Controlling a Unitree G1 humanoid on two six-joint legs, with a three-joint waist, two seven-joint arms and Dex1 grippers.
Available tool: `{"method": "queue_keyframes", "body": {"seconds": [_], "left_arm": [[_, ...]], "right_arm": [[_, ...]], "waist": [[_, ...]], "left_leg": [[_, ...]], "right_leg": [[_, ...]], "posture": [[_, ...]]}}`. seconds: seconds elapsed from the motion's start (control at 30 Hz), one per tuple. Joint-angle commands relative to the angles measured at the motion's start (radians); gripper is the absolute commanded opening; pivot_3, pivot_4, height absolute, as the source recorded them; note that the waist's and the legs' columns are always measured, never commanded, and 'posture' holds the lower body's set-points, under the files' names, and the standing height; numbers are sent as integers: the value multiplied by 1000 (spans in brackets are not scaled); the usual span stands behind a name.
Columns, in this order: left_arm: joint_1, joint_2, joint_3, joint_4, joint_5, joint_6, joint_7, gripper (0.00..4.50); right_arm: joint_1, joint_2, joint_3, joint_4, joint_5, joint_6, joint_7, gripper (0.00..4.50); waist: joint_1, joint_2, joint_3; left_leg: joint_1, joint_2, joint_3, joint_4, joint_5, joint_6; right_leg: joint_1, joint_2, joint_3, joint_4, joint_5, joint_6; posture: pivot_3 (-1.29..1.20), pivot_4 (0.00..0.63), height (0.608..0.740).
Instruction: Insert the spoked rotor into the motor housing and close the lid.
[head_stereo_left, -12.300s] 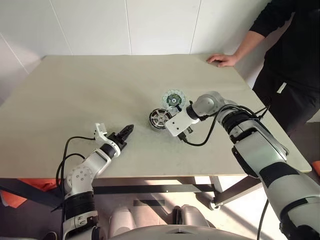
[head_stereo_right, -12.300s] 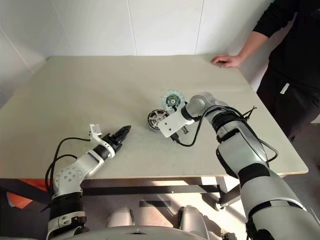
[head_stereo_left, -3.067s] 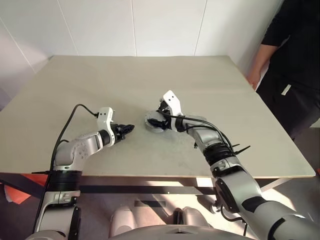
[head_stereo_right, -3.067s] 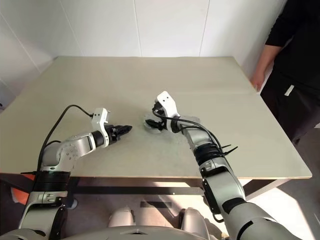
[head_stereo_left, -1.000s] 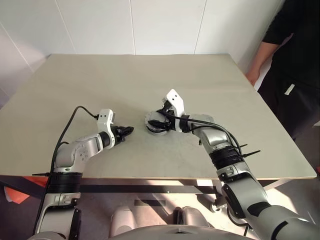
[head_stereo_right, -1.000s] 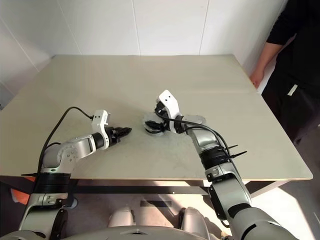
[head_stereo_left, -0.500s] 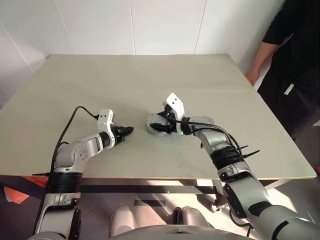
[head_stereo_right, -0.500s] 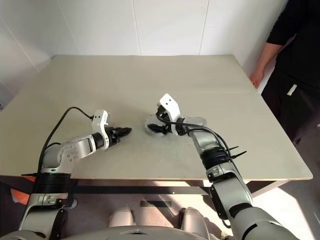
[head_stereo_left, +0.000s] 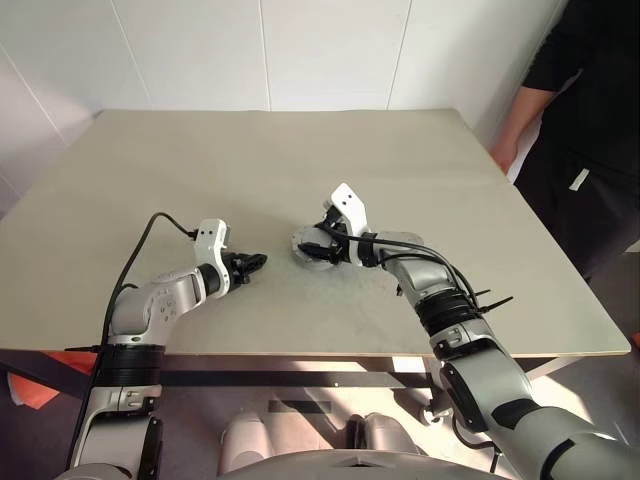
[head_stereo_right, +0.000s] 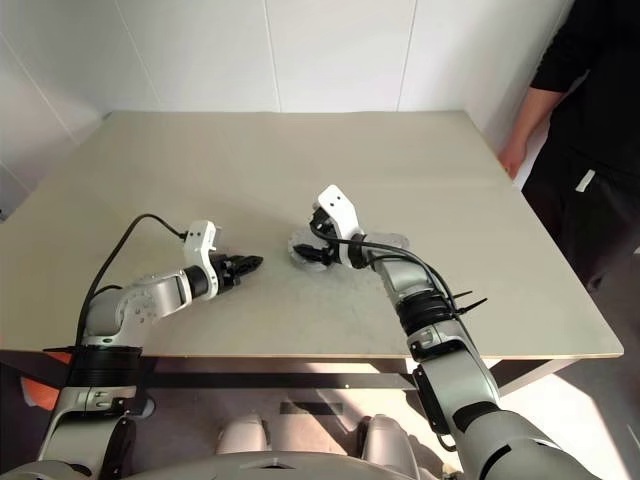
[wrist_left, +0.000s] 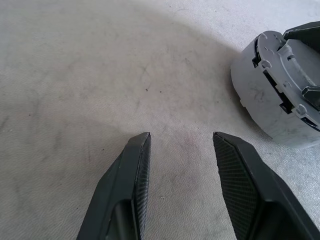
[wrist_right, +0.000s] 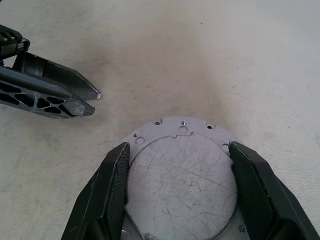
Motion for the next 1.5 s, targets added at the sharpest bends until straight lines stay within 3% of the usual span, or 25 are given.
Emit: {"method": "queue_keyframes", "body": {"seconds": [0.03,0.23,1.2,1.5], "left_arm": [[-4,2,4,-7,8,-7,-3,2090],[-1,-1,5,-6,9,-6,-2,2090],[-15,11,10,15,18,-20,-12,2090],[-9,6,5,13,19,-19,-12,2090]], "right_arm": [[-31,11,-25,-2,20,-3,-16,3019],[-39,23,-78,-38,91,57,12,3019],[-35,-17,-11,56,-4,-69,2,3019],[-19,-24,-27,-68,48,15,42,3019]], "waist": [[0,0,0],[2,0,0],[2,0,0],[3,0,0]], "left_leg": [[0,0,0,0,0,0],[0,0,0,0,0,0],[0,0,0,0,0,0],[-1,0,0,0,0,0]], "right_leg": [[0,0,0,0,0,0],[0,0,0,0,0,0],[1,0,0,0,0,0],[1,0,-1,0,0,0]], "posture": [[0,0,740],[0,0,740],[0,0,740],[0,0,740]]}}
